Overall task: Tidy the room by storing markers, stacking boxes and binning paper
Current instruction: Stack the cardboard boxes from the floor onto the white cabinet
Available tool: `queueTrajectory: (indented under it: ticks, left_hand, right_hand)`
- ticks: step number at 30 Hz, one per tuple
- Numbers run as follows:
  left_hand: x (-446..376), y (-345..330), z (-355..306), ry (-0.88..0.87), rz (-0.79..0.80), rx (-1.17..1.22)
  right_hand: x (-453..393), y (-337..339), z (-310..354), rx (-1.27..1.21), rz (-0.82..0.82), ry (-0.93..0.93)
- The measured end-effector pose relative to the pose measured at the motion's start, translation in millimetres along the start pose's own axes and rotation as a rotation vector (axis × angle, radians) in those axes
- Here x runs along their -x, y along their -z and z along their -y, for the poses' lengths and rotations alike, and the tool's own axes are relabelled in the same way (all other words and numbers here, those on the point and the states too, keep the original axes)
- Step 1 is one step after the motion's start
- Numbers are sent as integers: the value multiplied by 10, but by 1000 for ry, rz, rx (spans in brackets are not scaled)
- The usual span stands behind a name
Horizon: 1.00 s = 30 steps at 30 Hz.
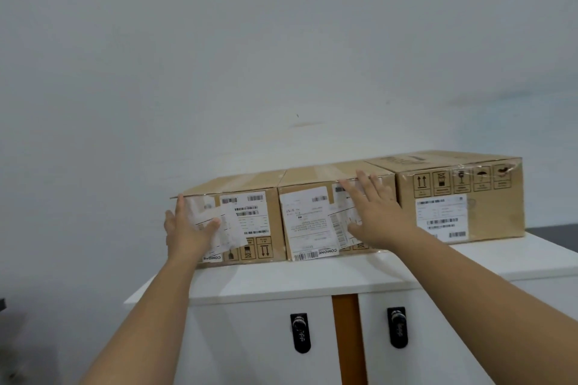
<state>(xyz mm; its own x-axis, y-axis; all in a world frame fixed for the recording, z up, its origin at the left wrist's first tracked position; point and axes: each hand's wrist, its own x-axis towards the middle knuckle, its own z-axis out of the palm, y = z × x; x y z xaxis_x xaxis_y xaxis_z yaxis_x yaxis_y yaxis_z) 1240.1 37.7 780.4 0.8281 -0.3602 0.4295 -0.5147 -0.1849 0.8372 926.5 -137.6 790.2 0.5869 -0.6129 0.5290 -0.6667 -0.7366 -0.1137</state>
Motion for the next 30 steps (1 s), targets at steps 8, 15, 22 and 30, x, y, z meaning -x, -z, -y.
queueTrajectory:
  ticks: [8,15,22,30]
  left_hand:
    - [805,-654,-721,-332,34,-133]
    - [2130,-1511,-1665,-520,417,89]
    - [3659,-2223,-2290,-597,700,200]
    - [5466,-2744,-2792,-712,1063,194]
  right_hand:
    - [559,29,-500,-22,-160,-16]
    - [1404,477,-1501,20,-79,-171]
    - [2405,1156,-2481,100,-19,-385]
    - [3899,1802,-3539,137,19,-679]
